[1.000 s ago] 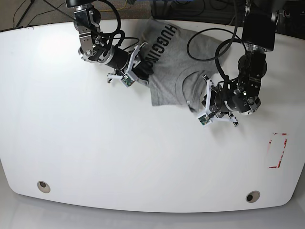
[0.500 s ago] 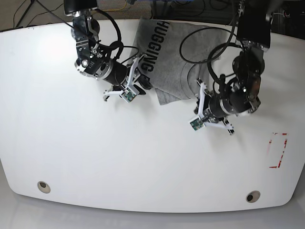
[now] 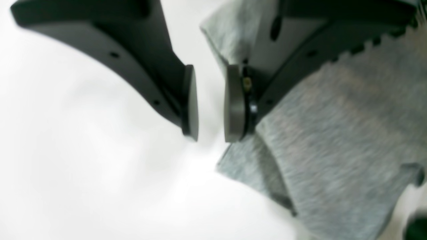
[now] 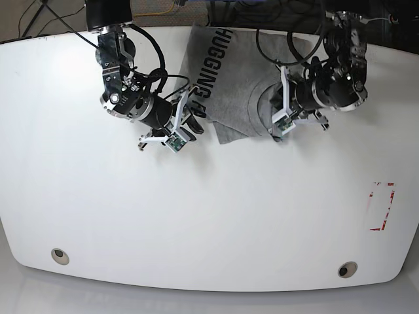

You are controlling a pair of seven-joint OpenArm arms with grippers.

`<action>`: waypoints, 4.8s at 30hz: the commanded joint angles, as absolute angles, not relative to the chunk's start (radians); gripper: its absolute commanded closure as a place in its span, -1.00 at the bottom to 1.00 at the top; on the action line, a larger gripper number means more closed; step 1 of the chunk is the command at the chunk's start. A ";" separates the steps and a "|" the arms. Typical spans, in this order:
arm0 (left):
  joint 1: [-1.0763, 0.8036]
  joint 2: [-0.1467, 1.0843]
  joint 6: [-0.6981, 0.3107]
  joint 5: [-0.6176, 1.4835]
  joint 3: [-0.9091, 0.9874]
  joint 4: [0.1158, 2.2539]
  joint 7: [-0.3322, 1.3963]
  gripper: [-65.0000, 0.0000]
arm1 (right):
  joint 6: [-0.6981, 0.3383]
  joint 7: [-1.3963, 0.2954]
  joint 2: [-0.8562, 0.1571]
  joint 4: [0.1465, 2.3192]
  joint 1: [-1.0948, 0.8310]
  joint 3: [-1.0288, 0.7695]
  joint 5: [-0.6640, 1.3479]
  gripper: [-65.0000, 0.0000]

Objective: Layout the t-shirt on the table in an organized manner, then fold the t-shirt properly

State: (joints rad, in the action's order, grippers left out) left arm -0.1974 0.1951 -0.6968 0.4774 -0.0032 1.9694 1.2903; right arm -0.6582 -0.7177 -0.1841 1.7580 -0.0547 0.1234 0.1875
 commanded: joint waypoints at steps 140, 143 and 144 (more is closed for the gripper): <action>-0.068 0.074 -0.476 0.200 -0.352 1.518 0.522 0.88 | -0.633 -0.742 -0.177 2.018 -0.213 -0.291 0.208 0.61; -0.071 0.096 -0.479 0.200 -0.317 1.440 0.516 0.88 | -0.633 -0.742 -0.177 2.018 -0.217 -0.292 0.208 0.61; -0.071 0.110 -0.489 0.200 -0.308 1.415 0.516 0.88 | -0.633 -0.742 -0.177 2.018 -0.220 -0.292 0.208 0.61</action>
State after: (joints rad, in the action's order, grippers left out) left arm -0.0811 0.0822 -0.5045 0.2440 -0.3229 1.4441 0.4793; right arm -0.6323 -0.7628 -0.1688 2.0018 -0.2214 -0.2878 0.1917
